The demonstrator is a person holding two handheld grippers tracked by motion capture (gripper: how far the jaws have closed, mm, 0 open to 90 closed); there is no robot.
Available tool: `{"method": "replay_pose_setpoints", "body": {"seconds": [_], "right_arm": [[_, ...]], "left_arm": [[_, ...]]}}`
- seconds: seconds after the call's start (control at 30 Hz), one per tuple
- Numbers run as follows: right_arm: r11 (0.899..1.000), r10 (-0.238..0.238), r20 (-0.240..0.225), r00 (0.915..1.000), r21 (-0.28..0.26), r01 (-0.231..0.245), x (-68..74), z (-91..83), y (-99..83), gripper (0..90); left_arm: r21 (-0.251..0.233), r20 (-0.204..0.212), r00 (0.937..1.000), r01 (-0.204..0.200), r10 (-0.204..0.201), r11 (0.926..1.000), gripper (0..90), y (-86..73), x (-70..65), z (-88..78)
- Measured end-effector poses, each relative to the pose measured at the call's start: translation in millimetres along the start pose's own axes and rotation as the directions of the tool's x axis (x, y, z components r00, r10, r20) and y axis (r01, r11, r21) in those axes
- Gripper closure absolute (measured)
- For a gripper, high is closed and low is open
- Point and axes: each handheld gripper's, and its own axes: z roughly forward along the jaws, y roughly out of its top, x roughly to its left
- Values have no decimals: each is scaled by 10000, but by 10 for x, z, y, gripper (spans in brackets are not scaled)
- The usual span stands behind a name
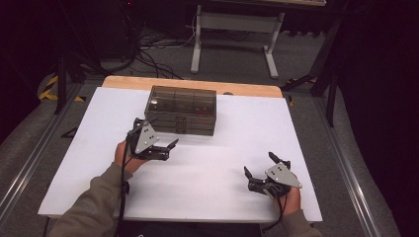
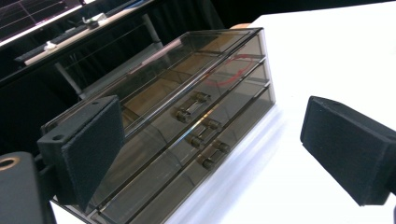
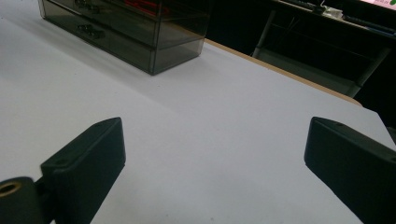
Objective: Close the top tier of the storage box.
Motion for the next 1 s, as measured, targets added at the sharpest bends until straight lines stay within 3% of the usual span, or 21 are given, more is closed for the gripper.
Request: {"method": "replay_pose_setpoints", "body": {"seconds": [1.0], "right_arm": [[10000, 8, -23, 10000, -14, -8, 10, 1, 4, 60]], "left_arm": [[119, 146, 9989, -454, 452, 9989, 69, -109, -17, -243]]}}
